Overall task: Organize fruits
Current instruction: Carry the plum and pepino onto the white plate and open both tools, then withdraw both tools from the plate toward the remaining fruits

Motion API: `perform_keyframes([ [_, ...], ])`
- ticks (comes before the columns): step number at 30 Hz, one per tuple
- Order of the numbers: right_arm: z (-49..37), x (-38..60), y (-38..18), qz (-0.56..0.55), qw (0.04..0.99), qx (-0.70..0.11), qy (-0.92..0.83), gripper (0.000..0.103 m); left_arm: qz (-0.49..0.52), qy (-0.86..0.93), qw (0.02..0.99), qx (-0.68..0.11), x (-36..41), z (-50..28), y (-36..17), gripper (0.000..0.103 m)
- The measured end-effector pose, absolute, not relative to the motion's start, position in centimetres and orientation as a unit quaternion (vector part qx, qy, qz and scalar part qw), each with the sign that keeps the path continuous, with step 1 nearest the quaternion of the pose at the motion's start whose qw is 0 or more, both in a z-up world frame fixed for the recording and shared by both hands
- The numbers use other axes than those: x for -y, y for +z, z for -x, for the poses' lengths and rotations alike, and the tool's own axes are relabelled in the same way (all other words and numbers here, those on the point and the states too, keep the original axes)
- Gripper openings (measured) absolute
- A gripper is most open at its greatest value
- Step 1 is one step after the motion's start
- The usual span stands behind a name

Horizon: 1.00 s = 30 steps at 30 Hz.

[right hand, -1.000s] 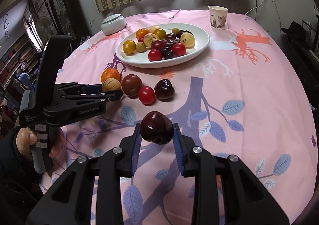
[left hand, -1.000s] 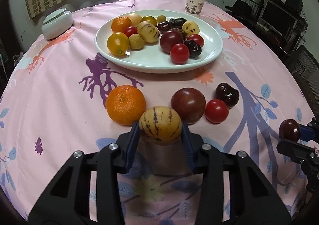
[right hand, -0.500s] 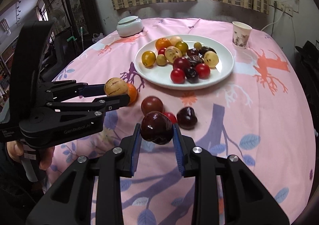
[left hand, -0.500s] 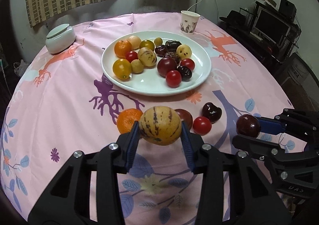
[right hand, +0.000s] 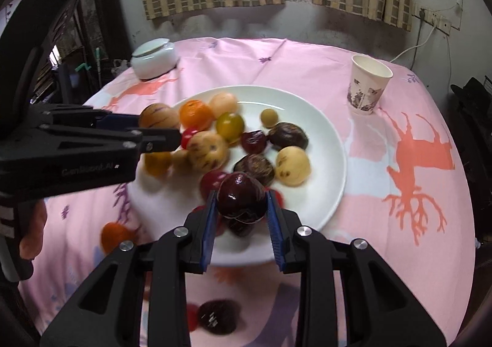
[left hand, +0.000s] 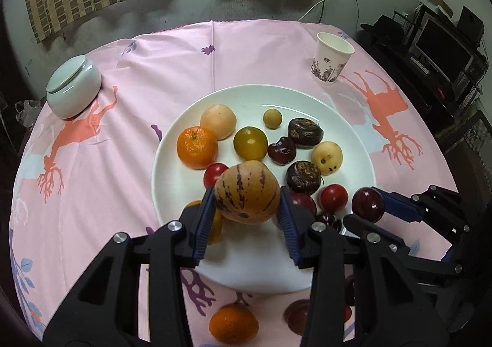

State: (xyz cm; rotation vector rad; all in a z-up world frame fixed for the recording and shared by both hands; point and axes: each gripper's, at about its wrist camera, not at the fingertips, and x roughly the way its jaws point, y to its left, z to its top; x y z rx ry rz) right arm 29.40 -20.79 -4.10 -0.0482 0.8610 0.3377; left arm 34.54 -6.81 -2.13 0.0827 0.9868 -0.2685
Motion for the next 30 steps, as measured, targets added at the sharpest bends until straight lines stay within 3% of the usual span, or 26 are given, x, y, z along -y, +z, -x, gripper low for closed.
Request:
perform_keyframes([
  [7, -31.2, 20.7, -5.2, 0.036, 0.892, -0.424, 0.154, 0.032, -0.03, -0.128, 0.862, -0.489, 7.4, -36.5, -3.4, 0.043],
  [8, -31.2, 20.7, -5.1, 0.038, 0.893, -0.422, 0.149, 0.032, -0.025, -0.129, 0.862, -0.489, 7.3, -36.6, -3.3, 0.047],
  [9, -31.1, 20.7, -5.0, 0.042, 0.895, -0.42, 0.143, 0.037, -0.022, -0.128, 0.863, -0.489, 7.2, -36.6, -3.1, 0.065],
  [10, -30.8, 20.8, -4.7, 0.048, 0.898, -0.415, 0.136, 0.047, -0.016, -0.126, 0.866, -0.484, 6.9, -36.4, -2.7, 0.074],
  [11, -30.3, 20.9, -4.2, 0.056, 0.906, -0.402, 0.122, 0.07, -0.012, -0.123, 0.872, -0.474, 6.6, -36.1, -2.2, 0.08],
  [12, -29.8, 21.0, -3.8, 0.062, 0.913, -0.388, 0.112, 0.085, -0.011, -0.122, 0.876, -0.467, 6.3, -35.8, -1.6, 0.08],
  [14, -28.6, 21.2, -2.5, 0.077, 0.926, -0.358, 0.097, 0.099, -0.011, -0.123, 0.879, -0.461, 5.8, -35.2, -0.7, 0.082],
  [21, -22.9, 21.0, 0.0, 0.079, 0.932, -0.334, 0.114, 0.1, -0.017, -0.104, 0.902, -0.419, 3.9, -28.6, 1.9, 0.096],
  [30, -15.4, 19.5, 0.8, 0.05, 0.932, -0.326, 0.151, 0.102, -0.02, -0.089, 0.921, -0.378, 2.6, -19.9, 2.0, 0.099],
])
